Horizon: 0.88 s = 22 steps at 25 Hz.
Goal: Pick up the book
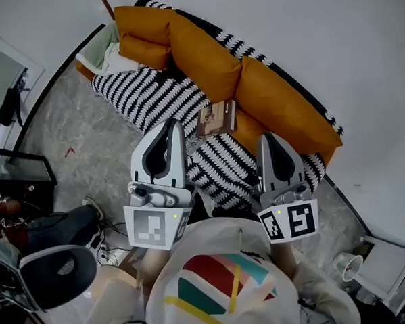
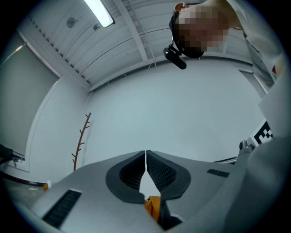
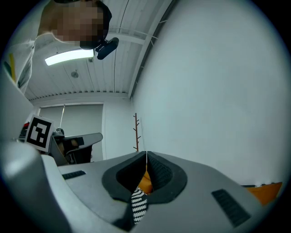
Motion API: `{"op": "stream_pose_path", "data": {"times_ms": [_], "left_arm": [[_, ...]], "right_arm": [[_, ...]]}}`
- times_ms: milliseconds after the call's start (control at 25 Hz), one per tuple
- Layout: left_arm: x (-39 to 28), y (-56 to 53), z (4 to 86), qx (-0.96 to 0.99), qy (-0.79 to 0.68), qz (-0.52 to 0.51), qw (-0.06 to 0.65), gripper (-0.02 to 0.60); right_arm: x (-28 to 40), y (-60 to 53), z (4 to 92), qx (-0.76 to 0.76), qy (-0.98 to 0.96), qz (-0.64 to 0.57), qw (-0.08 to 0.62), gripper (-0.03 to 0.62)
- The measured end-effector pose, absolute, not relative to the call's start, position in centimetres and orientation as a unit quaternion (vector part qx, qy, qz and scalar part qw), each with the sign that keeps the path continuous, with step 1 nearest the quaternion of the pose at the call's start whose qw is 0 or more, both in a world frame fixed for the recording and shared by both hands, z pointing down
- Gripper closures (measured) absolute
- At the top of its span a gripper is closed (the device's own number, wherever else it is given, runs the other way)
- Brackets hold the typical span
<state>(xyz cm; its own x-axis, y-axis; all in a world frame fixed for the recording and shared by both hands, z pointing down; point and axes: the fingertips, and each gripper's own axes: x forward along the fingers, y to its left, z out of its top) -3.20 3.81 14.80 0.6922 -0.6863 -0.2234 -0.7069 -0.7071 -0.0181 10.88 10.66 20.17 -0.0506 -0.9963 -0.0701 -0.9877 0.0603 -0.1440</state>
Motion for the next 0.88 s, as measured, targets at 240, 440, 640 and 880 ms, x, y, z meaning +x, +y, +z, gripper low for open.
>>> {"op": "stream_pose_path", "data": {"times_ms": [240,440,640,880], "left_arm": [[-0.4,-0.8,19.2,-0.931,0.35,0.1,0.023,0.565],[0.4,-3.9,23.0,-0.936,0.34,0.086,0.045,0.565],[3.1,-8.6,27.0,-0.942,0.324,0.079,0.041,0.565],[5.0,-12.2,36.5,-0.942,0.331,0.047,-0.029,0.565]], "right_arm": [[13.3,6.6,23.1,-0.711,0.697,-0.058,0.068,0.582],[13.5,3.8,24.4,-0.717,0.69,-0.056,0.075,0.582],[15.1,-1.0,29.0,-0.725,0.669,-0.089,0.137,0.266],[14.9,-3.0,40.7,-0.726,0.649,-0.182,0.14,0.246]]}}
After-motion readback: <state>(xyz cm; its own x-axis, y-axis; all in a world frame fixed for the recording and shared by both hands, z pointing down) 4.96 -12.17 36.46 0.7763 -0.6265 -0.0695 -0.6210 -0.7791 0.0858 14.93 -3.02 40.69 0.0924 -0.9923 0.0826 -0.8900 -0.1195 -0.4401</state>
